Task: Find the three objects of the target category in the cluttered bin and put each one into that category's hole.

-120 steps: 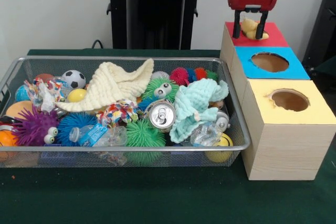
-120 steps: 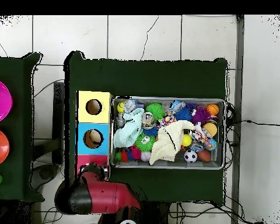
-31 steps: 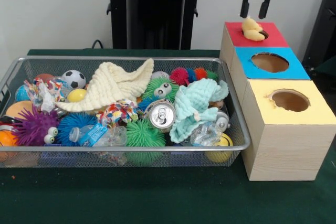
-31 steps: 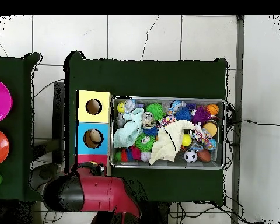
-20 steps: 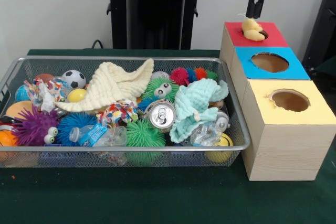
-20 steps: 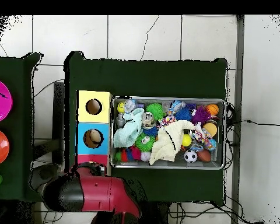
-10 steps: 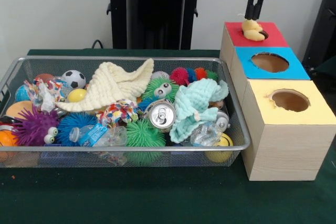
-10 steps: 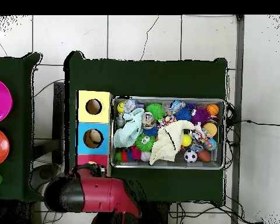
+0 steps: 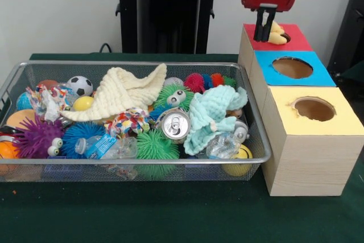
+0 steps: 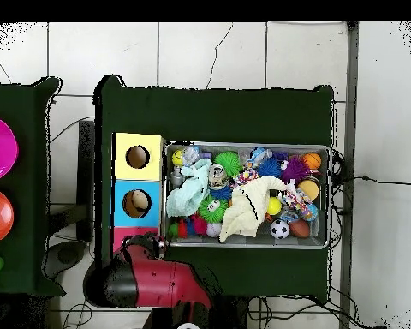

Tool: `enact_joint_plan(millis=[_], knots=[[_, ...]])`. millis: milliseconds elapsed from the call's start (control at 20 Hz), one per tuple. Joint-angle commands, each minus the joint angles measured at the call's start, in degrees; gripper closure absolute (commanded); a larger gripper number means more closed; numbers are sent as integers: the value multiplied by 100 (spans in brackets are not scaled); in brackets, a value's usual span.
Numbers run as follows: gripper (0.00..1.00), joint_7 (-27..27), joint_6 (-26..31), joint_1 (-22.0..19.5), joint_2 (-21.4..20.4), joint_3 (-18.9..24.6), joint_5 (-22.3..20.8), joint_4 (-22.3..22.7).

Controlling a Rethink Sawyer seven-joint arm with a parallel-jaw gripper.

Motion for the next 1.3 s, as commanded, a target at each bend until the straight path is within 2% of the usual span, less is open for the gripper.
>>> enact_joint_plan(millis=[50, 450, 950, 1300], knots=[[100, 1197, -283, -208, 413, 581, 113, 205], [100, 1392, -96, 203, 402, 421, 340, 95], [100, 1561, 334, 831, 82, -12, 646, 117], [100, 1527, 277, 964, -31, -98, 740, 251]])
